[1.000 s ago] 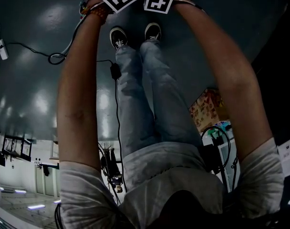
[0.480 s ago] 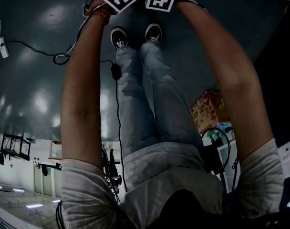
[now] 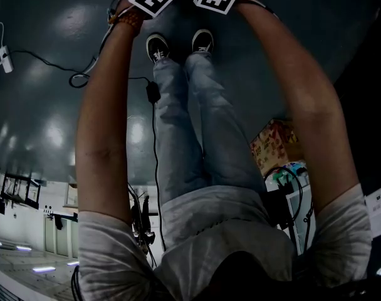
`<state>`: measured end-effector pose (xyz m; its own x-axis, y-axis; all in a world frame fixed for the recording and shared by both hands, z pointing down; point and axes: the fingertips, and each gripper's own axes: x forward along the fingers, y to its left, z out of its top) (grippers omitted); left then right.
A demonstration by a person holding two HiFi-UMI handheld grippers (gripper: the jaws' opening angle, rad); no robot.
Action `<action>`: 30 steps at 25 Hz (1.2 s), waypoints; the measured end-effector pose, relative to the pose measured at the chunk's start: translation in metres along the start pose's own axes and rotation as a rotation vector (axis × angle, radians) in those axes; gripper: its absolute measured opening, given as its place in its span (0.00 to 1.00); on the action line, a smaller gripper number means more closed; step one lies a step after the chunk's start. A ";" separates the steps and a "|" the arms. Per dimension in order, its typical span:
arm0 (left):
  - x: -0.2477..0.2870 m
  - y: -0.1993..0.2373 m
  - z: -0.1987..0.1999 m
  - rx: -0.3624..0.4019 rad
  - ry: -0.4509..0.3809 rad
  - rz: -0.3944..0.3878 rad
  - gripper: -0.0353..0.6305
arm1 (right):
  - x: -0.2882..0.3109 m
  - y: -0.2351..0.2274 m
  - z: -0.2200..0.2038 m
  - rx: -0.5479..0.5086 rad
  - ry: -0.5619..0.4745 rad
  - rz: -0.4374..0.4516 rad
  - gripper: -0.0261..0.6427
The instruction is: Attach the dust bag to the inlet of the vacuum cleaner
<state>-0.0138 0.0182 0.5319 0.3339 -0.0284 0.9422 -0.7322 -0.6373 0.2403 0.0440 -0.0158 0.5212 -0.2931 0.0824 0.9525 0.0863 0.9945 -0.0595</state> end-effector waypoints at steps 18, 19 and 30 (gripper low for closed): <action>-0.023 -0.019 -0.012 -0.097 -0.048 0.076 0.06 | -0.027 0.023 0.006 0.136 -0.090 -0.090 0.05; -0.022 -0.021 -0.011 -0.106 -0.047 0.069 0.06 | -0.026 0.024 0.006 0.142 -0.093 -0.088 0.05; -0.015 -0.036 -0.007 -0.097 -0.028 0.013 0.06 | -0.025 0.024 0.007 0.164 -0.100 -0.070 0.05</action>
<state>0.0035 0.0466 0.5109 0.3397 -0.0586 0.9387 -0.7902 -0.5591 0.2510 0.0472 0.0069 0.4935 -0.3867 0.0104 0.9221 -0.0919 0.9945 -0.0498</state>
